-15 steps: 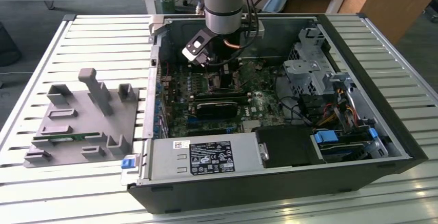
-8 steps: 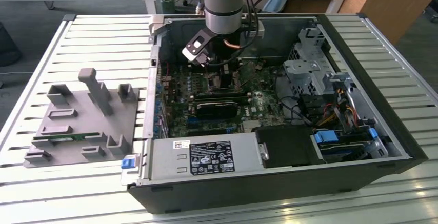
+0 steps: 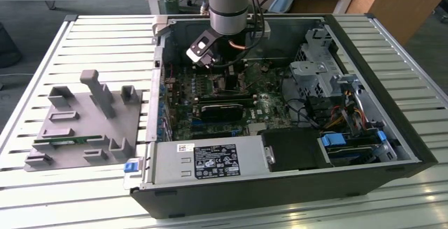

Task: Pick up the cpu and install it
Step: 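Place the cpu into insertion slot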

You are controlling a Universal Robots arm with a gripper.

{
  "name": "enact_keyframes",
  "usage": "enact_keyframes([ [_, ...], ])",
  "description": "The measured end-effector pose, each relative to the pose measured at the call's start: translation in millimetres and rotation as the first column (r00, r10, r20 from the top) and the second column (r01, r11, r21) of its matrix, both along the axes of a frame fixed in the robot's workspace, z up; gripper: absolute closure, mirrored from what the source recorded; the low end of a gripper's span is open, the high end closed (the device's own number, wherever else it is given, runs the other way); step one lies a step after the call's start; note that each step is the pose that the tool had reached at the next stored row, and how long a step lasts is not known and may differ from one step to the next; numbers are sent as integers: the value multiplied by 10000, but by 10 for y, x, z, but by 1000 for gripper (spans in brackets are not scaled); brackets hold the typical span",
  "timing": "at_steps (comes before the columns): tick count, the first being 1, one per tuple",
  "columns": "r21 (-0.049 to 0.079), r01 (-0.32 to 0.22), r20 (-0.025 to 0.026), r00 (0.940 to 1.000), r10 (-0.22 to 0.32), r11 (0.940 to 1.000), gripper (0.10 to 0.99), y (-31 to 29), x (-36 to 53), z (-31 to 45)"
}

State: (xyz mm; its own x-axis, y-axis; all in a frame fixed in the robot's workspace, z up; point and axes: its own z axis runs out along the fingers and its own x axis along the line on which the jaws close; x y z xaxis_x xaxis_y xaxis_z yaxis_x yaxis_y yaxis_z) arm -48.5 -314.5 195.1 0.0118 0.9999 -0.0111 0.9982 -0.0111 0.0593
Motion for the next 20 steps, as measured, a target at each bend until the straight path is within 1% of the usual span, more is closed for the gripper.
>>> enact_keyframes([
  [4, 1, 0, 0, 10000, 0, 10000, 490, 0, 0, 46],
  [5, -1, 0, -1, 10000, 0, 10000, 553, 0, 0, 63],
  [6, 0, 0, 0, 10000, 0, 10000, 553, 0, 0, 73],
  [8, 0, 0, 0, 10000, 0, 10000, 675, 0, 0, 90],
  [9, 1, 0, 1, 10000, 0, 10000, 675, 0, 0, 97],
  [12, 0, 0, 0, 10000, 0, 10000, 851, 0, 0, 125],
  [14, 1, 0, 0, 10000, 0, 10000, 851, 0, 0, 138],
  [16, 0, 0, 0, 10000, 0, 10000, 969, 0, 0, 154],
  [20, 0, 0, -1, 10000, 0, 10000, 980, 0, 0, 187],
])
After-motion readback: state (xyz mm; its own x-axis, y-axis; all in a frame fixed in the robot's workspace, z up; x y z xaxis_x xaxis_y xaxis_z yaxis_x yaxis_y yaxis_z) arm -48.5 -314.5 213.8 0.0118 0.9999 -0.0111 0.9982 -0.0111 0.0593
